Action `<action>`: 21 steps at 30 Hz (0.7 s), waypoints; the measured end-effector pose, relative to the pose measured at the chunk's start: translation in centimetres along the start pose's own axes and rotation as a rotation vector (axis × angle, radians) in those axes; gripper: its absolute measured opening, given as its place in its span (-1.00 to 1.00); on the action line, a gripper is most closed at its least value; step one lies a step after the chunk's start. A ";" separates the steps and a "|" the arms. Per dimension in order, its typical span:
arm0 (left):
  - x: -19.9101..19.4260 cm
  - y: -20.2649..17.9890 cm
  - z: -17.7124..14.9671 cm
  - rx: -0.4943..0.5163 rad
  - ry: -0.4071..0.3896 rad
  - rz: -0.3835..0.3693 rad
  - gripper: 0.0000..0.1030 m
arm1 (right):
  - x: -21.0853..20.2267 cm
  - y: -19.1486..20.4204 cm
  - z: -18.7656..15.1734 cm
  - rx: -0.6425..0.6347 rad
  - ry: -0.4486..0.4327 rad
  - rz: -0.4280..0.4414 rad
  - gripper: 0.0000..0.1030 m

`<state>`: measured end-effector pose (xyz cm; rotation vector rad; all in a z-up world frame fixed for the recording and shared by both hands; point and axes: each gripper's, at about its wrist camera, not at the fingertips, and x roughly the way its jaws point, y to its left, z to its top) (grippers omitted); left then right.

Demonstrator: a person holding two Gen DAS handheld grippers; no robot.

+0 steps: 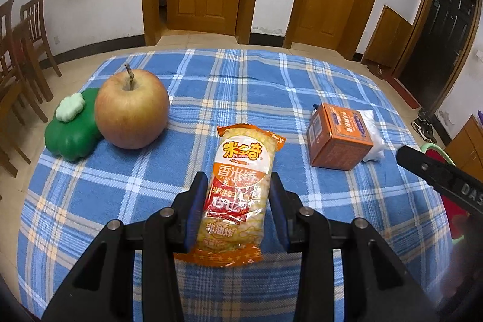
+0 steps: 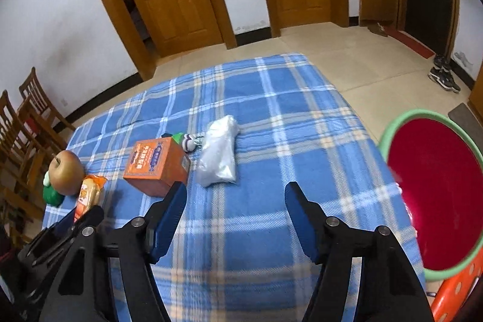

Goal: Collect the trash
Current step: 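Grasp the clear plastic bag with the right tool while the left tool holds the snack bag, then drop the plastic bag into the red bucket with the right tool while the left tool carries the snack bag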

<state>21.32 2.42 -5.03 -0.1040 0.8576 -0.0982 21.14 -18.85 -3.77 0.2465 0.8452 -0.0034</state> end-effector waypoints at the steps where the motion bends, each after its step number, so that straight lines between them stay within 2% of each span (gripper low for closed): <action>1: 0.1 0.0 -0.1 -0.001 0.002 -0.003 -0.21 | 0.4 0.2 0.1 -0.008 0.009 -0.004 0.33; 6: 0.4 0.1 -0.2 -0.003 0.010 -0.002 -0.21 | 2.0 0.9 0.4 -0.056 0.020 -0.043 0.33; 12: 0.6 0.1 -0.2 -0.011 0.012 0.005 -0.21 | 3.1 0.9 0.7 -0.024 0.019 -0.042 0.05; 17: 0.6 0.1 -0.1 -0.011 0.010 0.000 -0.21 | 4.0 1.3 0.4 -0.027 0.034 -0.019 -0.32; 21: 0.9 -0.1 -0.2 -0.008 0.016 -0.008 -0.21 | 4.0 1.4 -0.1 -0.029 0.012 0.005 -0.41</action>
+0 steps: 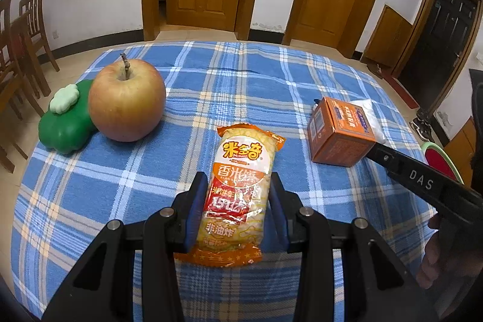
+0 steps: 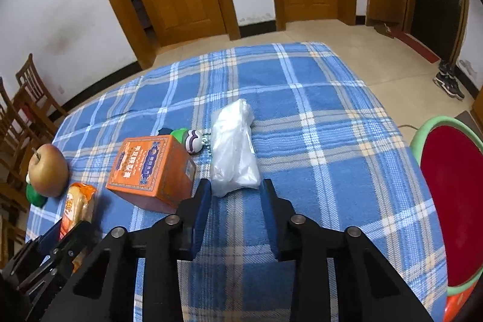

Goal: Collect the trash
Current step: 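Drop the plastic bag into the red bucket with the right tool while the left tool carries the snack bag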

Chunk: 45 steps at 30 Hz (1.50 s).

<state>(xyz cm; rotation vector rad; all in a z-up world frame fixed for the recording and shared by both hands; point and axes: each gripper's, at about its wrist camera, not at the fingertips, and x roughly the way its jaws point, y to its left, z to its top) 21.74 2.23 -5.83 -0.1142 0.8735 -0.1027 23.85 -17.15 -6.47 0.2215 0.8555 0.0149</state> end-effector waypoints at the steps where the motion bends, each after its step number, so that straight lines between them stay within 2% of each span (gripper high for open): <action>1: 0.1 -0.1 0.0 0.002 0.001 -0.002 -0.21 | -0.1 -0.1 -0.1 0.005 -0.002 0.009 -0.44; 13: 0.0 -0.2 0.0 0.002 -0.006 -0.007 -0.21 | -5.5 -2.7 -2.5 0.068 -0.081 0.051 -0.49; 29: -1.0 -1.1 -0.3 0.022 -0.023 -0.022 -0.21 | -15.1 -10.4 -8.3 0.172 -0.177 -0.099 -0.48; 45: -2.0 -4.3 -0.9 0.121 -0.049 -0.006 -0.21 | -16.9 -17.7 -11.1 0.330 -0.207 -0.163 -0.48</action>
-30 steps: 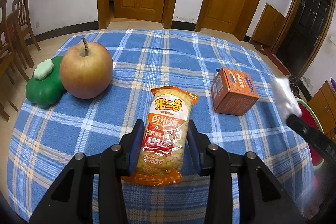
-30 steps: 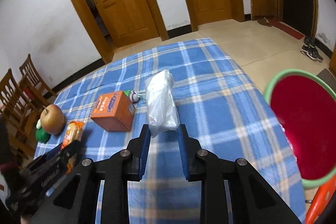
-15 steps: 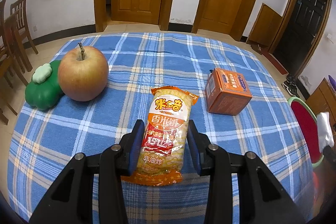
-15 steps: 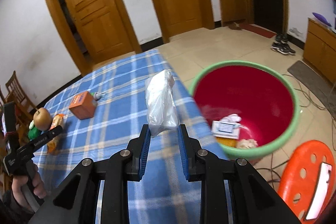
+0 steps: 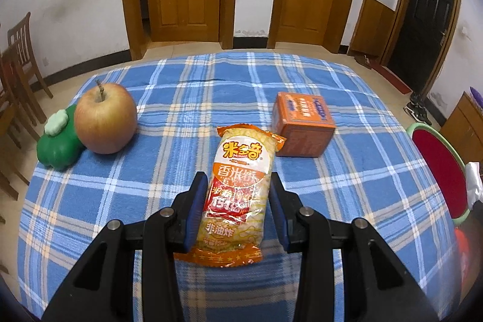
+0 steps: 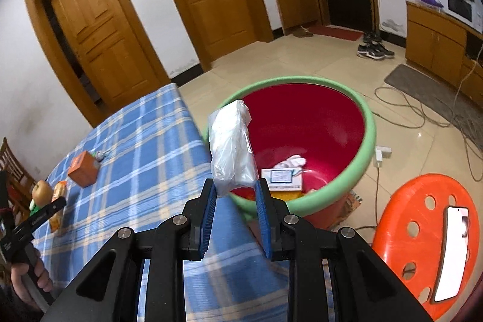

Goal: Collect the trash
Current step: 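Drop the plastic bag into the red bucket with the right tool while the left tool carries the snack bag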

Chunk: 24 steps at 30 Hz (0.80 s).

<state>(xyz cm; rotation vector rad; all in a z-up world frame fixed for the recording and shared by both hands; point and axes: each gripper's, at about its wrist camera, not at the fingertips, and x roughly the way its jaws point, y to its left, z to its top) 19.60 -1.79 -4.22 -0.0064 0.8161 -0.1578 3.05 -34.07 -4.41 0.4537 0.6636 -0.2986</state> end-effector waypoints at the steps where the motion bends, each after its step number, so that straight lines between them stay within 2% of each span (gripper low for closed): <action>1: -0.2 -0.3 0.0 0.005 -0.001 -0.001 -0.21 | 0.1 -0.5 0.1 0.007 0.000 -0.003 -0.48; 8: -1.5 -3.9 0.3 -0.003 0.012 -0.074 -0.21 | 0.8 -3.1 1.0 0.015 0.000 0.009 -0.48; 17: -3.3 -11.0 1.2 0.051 0.030 -0.209 -0.21 | 2.7 -5.3 2.7 -0.007 0.030 0.005 -0.48; 24: -3.0 -16.0 1.6 0.126 0.052 -0.254 -0.21 | 4.0 -6.2 3.3 -0.015 0.054 0.022 -0.48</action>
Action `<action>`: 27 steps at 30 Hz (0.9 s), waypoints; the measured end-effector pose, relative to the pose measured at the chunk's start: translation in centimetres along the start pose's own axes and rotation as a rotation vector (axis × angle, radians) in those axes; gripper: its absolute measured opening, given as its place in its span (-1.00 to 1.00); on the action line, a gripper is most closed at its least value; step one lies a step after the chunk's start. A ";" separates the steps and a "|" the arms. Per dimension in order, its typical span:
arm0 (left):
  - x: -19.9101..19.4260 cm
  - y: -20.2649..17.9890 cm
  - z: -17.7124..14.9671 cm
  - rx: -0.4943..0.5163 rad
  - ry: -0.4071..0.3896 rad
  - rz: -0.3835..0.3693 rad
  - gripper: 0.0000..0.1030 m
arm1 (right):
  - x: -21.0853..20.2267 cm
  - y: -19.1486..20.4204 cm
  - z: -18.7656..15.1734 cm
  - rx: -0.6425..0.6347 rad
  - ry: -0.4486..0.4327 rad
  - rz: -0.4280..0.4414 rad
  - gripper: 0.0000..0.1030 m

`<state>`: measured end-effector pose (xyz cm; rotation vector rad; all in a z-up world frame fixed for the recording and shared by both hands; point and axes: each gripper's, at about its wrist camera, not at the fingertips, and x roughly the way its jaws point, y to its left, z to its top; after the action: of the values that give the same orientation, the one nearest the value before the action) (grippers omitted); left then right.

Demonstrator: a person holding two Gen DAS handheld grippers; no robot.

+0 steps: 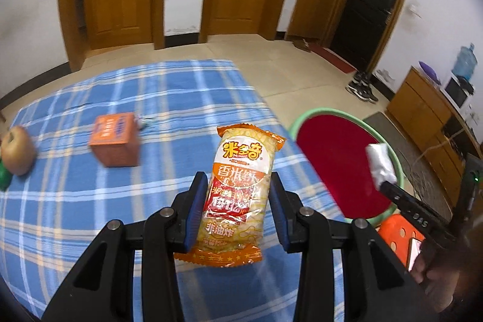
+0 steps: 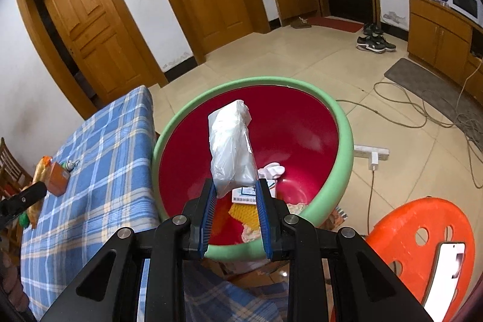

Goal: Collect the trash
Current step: 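Drop the plastic bag into the red bucket with the right tool while the left tool carries the snack bag, then hold the orange snack bag over the red bucket and open the left tool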

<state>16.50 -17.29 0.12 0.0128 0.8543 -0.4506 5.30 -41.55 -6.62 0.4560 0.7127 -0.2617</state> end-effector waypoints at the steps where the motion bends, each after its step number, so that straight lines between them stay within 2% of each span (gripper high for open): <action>1: 0.3 -0.7 0.2 0.011 0.005 -0.008 -0.21 | 0.2 -0.1 0.1 -0.004 0.003 0.002 -0.48; 16: 4.8 -7.3 0.9 0.110 0.062 -0.049 -0.21 | 1.9 -2.2 1.2 -0.008 -0.009 0.027 -0.36; 20: 5.7 -8.5 0.8 0.135 0.082 -0.055 -0.21 | 1.3 -2.5 1.2 0.014 -0.026 0.044 -0.19; 27: 6.9 -10.7 1.0 0.186 0.098 -0.078 -0.21 | -0.6 -3.5 0.7 0.075 -0.046 0.036 -0.03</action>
<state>16.96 -29.79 -2.48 0.1742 0.9084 -0.6057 3.96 -44.91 -6.82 0.5321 0.6509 -0.2648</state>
